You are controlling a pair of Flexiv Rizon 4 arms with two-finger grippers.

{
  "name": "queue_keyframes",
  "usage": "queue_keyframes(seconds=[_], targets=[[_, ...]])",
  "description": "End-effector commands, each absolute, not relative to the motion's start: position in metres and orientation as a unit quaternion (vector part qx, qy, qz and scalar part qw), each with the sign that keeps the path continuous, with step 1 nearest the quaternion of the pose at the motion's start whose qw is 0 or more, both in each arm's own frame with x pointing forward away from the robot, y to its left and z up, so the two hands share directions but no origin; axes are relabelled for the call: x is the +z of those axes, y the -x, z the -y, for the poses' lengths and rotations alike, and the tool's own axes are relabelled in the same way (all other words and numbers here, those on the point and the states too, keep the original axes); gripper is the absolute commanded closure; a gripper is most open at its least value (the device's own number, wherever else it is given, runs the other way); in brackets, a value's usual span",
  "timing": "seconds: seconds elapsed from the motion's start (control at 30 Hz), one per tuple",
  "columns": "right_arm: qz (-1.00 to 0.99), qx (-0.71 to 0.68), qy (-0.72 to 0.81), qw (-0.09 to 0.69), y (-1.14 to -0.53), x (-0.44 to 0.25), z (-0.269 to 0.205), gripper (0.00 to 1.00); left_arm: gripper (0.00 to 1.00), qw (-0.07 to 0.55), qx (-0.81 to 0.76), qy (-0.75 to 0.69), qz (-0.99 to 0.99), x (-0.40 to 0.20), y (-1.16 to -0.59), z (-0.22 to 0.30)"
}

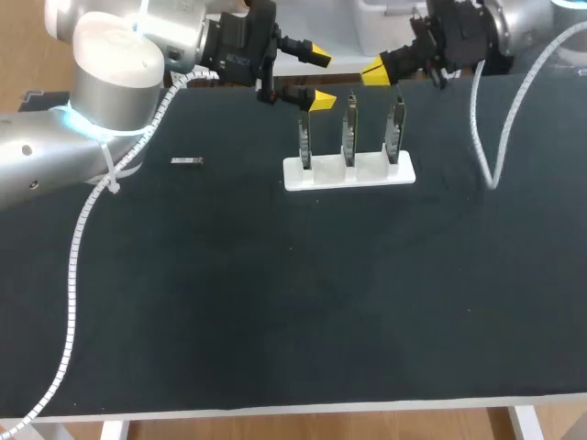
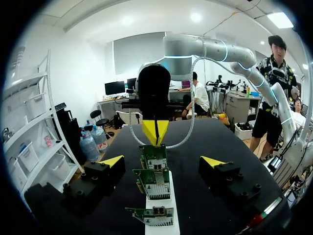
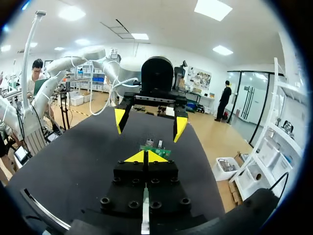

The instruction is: Pick up the optical module with the left hand, and insert it into the network port with the right hand.

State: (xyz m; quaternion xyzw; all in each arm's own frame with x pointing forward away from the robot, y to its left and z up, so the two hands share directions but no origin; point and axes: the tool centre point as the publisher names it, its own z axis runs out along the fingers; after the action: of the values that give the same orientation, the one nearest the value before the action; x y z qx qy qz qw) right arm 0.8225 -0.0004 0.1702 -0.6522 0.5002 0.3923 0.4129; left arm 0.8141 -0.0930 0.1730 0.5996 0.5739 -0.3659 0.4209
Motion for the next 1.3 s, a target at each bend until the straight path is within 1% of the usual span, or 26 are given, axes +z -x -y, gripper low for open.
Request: queue_keyframes(seconds=[0.03,0.23,0.67,0.7,0.77,0.8,1.3], targets=[[-0.518,0.373,0.64,0.427,-0.803,0.175,0.02,1.0,0.0,0.418,-0.366,-0.601,-0.575,0.174,-0.816,0.094],[-0.534,0.36,0.634,0.429,-0.8,0.174,0.048,1.0,0.0,0.418,-0.366,-0.601,-0.575,0.174,-0.816,0.094],[-0.53,0.351,0.645,0.424,-0.816,0.179,0.075,1.0,0.0,0.418,-0.366,-0.601,-0.575,0.174,-0.816,0.094],[-0.53,0.351,0.645,0.424,-0.818,0.18,0.077,0.98,0.0,0.418,-0.366,-0.601,-0.575,0.174,-0.816,0.094],[-0.537,0.351,0.641,0.421,-0.82,0.182,0.079,0.61,0.0,0.418,-0.366,-0.601,-0.575,0.174,-0.816,0.094],[-0.537,0.351,0.641,0.421,-0.82,0.182,0.079,0.0,0.0,0.418,-0.366,-0.601,-0.575,0.174,-0.816,0.094],[-0.537,0.351,0.641,0.421,-0.82,0.182,0.079,0.0,0.0,0.418,-0.366,-0.601,-0.575,0.174,-0.816,0.094]])
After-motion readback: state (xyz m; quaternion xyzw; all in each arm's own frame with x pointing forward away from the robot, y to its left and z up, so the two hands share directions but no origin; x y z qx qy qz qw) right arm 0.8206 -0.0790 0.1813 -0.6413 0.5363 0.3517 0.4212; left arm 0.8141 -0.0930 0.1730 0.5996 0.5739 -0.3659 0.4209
